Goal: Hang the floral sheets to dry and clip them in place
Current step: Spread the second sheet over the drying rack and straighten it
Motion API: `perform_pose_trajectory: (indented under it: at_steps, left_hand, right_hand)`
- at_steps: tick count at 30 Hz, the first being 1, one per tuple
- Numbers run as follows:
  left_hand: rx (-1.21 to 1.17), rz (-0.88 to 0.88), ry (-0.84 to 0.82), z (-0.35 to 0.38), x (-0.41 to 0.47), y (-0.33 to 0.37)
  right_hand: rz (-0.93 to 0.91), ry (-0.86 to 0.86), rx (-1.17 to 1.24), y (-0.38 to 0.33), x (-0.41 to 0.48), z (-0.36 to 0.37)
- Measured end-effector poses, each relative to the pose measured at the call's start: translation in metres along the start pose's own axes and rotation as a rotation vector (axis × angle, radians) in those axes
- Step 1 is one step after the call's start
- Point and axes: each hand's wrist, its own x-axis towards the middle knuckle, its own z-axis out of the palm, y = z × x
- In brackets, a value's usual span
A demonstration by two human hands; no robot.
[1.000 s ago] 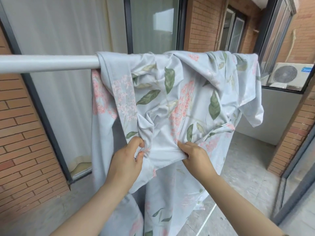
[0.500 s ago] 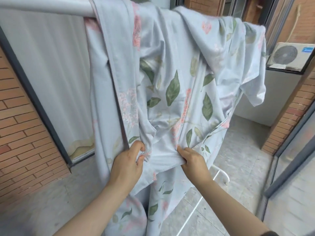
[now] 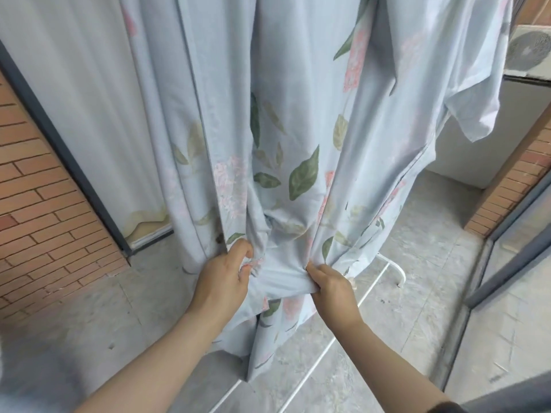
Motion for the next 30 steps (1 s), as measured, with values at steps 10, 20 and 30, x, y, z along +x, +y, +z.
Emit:
perform_pose_trajectory:
  at_steps: [10,20,30]
  left_hand:
    - [-0.011,-0.014,-0.020,0.049,-0.027,-0.044]
    - [0.016,-0.081,-0.059,0.098,-0.056,-0.097]
    - [0.058,-0.152,-0.129,0.151,-0.091,-0.146]
  right_hand:
    - [0.035,-0.029,-0.003,0.020,-0.024,0.065]
    - [0.052,-0.040,-0.013,0.036,-0.048,0.142]
    - [0.069,-0.096,0.026,0.062,-0.085,0.219]
